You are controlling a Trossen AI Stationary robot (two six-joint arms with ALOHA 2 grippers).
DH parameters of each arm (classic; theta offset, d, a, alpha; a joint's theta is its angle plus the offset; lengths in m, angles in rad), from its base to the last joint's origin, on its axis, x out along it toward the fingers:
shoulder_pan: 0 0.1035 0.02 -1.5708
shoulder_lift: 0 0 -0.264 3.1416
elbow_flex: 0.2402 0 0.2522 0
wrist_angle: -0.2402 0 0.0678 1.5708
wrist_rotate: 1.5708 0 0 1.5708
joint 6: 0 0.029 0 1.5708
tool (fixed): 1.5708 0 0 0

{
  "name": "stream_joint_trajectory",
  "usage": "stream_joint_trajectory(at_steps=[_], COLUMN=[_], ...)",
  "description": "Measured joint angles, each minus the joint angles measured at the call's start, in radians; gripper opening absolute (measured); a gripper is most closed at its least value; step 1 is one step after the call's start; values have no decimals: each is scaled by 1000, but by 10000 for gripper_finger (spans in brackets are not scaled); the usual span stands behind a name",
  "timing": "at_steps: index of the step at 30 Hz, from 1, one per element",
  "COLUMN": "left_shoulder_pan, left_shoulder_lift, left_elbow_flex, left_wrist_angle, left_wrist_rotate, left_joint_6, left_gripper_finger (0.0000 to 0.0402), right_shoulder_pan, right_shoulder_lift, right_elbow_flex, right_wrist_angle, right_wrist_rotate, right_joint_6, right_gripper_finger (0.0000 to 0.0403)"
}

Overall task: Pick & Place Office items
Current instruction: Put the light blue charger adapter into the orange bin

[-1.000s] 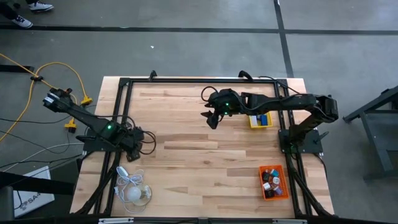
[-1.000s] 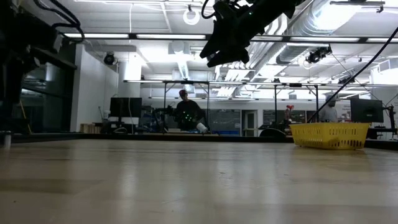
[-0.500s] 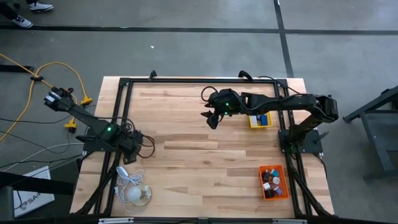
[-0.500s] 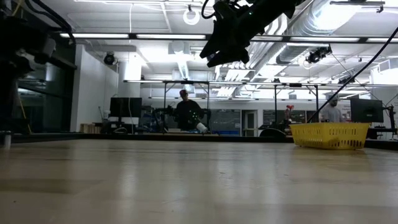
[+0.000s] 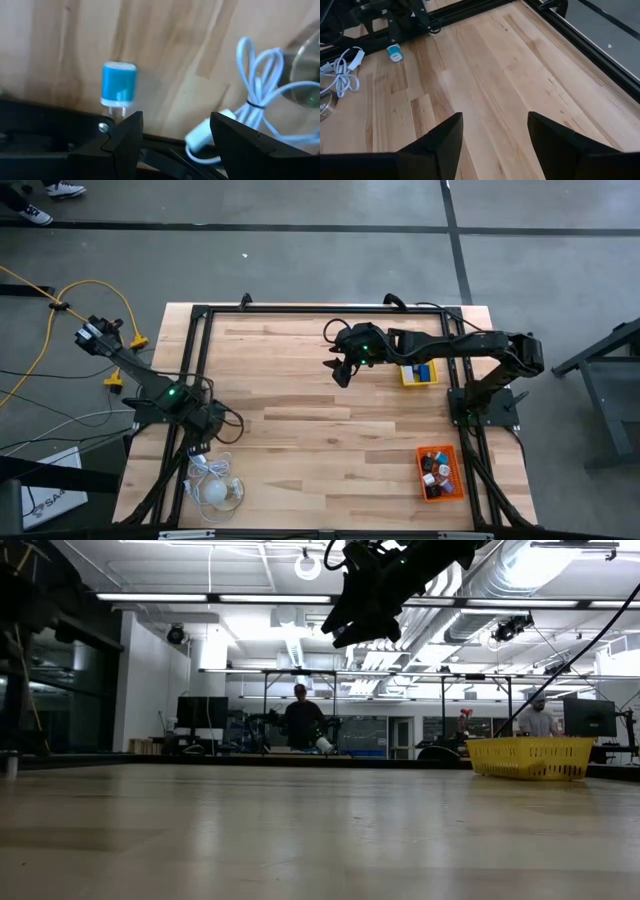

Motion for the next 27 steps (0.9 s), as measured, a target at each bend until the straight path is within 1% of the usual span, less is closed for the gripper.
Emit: stream_joint_trajectory(at_steps=[4,10,13,20,23,25,27], left_shoulder_pan=[-44,-100,-125,-175,-209,-235,-265], left_shoulder_lift=[0,0,0,0,0,1,3], left_elbow_flex=[0,0,0,0,0,0,0], left_wrist_angle=[17,85,94,95,96,96,95], left_wrist_rotate=[18,22,21,71,70,47,-4], left_joint_6=[-37,-38,-52,-263,-330,-359,-363], left_gripper_finger=[223,223,223,223,223,223,223], right_shoulder_pan=[0,0,0,0,0,0,0], right_shoulder_lift=[0,0,0,0,0,0,0], right_elbow_flex=[0,0,0,0,0,0,0], right_wrist_angle=[0,0,0,0,0,0,0], right_wrist_rotate=[0,0,0,0,0,0,0], right_joint_6=[0,0,0,0,0,0,0], right_gripper_finger=[210,210,210,210,210,210,210])
